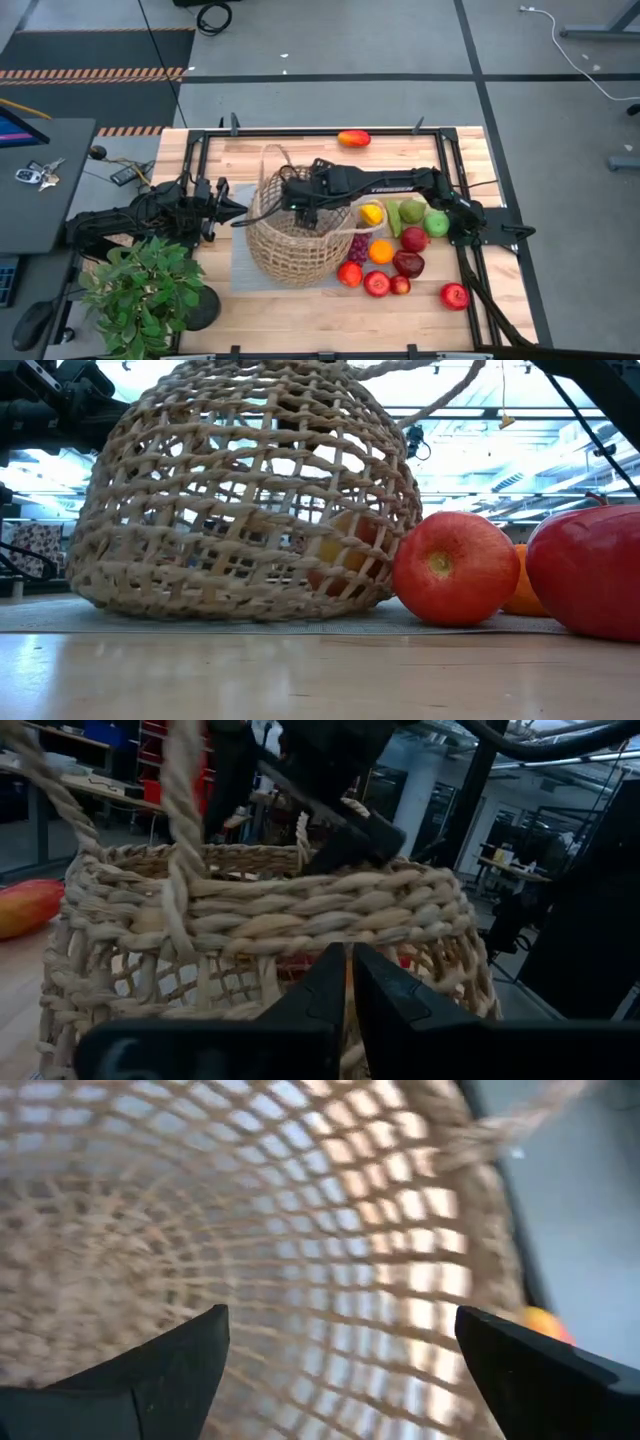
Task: Build produce basket
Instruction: Put the red apple into the basket
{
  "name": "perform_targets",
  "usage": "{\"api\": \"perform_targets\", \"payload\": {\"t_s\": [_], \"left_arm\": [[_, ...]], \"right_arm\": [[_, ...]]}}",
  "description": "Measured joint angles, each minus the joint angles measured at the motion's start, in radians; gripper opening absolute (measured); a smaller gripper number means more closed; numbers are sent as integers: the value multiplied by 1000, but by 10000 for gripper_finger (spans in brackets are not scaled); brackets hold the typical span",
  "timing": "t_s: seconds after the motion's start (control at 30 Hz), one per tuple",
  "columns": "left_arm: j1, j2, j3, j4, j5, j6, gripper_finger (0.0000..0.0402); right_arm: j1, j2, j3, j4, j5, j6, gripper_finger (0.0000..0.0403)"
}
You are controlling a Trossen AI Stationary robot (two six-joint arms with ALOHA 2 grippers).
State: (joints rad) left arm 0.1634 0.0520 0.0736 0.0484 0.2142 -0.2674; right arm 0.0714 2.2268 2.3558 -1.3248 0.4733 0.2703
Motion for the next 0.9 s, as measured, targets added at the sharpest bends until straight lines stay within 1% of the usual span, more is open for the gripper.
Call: {"api": "perform_targets", "payload": {"t_s": [0.13, 0.27, 0.43, 0.57, 0.7, 0.9], "left_arm": [[0, 0, 0, 0, 0, 0, 30], [0, 0, 0, 0, 0, 0, 35], [0, 0, 0, -1, 0, 0, 32], [0, 0, 0, -1, 0, 0, 28], [0, 0, 0, -1, 0, 0, 31], [0, 0, 0, -1, 0, 0, 35]], "right_arm": [[7, -63, 0, -47, 77, 15, 391], [8, -142, 0, -125, 86, 86, 391], [45, -232, 1, -252, 85, 236, 391], [120, -296, -27, -240, 90, 299, 391], [213, -345, -62, -246, 139, 371, 391], [359, -353, -106, -232, 146, 489, 391]]}}
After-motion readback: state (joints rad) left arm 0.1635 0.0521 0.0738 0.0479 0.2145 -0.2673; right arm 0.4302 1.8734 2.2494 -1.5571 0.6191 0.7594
